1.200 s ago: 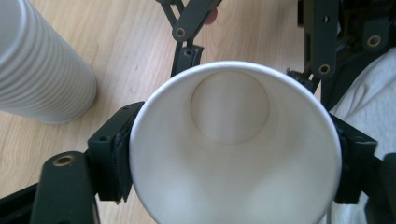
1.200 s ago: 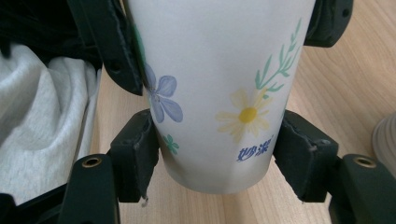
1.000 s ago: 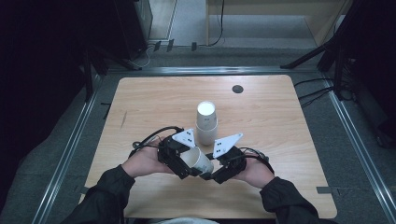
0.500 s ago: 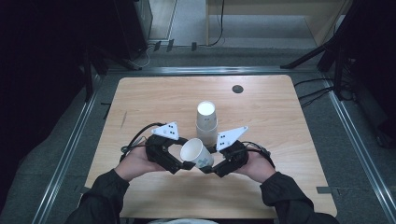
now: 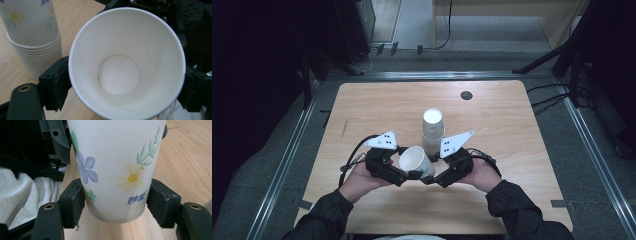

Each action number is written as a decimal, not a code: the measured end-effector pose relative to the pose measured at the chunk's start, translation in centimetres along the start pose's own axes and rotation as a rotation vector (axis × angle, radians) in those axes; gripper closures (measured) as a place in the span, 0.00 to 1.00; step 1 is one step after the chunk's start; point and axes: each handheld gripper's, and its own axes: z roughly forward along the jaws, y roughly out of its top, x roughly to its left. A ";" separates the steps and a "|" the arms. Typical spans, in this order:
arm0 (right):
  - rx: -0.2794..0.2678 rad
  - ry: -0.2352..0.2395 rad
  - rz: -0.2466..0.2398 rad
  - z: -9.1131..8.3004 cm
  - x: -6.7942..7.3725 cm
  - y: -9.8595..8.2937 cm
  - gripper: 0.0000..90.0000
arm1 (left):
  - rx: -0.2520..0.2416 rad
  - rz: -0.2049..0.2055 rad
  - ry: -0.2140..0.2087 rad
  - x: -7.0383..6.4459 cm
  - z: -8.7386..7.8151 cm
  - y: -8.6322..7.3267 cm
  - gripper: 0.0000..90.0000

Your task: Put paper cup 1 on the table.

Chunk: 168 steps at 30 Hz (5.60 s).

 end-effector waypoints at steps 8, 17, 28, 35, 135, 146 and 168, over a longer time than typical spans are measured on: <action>0.023 0.019 -0.005 0.6 0.1 0.0 0.38 | -0.013 -0.011 -0.036 0.0 0.4 -0.2 0.20; 0.028 0.018 0.009 0.5 0.2 -0.1 0.38 | -0.009 0.002 -0.038 -0.1 0.5 0.0 0.26; 0.099 -0.088 0.020 1.3 -0.2 -1.3 0.26 | -0.002 0.009 0.015 0.7 -0.5 0.2 0.26; 0.152 -0.205 0.008 1.4 -0.3 -2.1 0.24 | 0.006 0.011 0.066 1.8 -1.5 0.1 0.26; 0.160 -0.471 0.175 -2.3 -2.3 -4.8 0.25 | 0.163 -0.252 0.552 16.8 -6.2 -5.9 0.24; 0.161 -0.468 0.174 -2.2 -2.3 -4.8 0.25 | 0.184 -0.257 0.545 16.9 -6.0 -6.0 0.22; 0.156 -0.456 0.161 -2.2 -2.3 -4.7 0.25 | 0.130 -0.293 0.496 16.4 -6.7 -5.4 0.14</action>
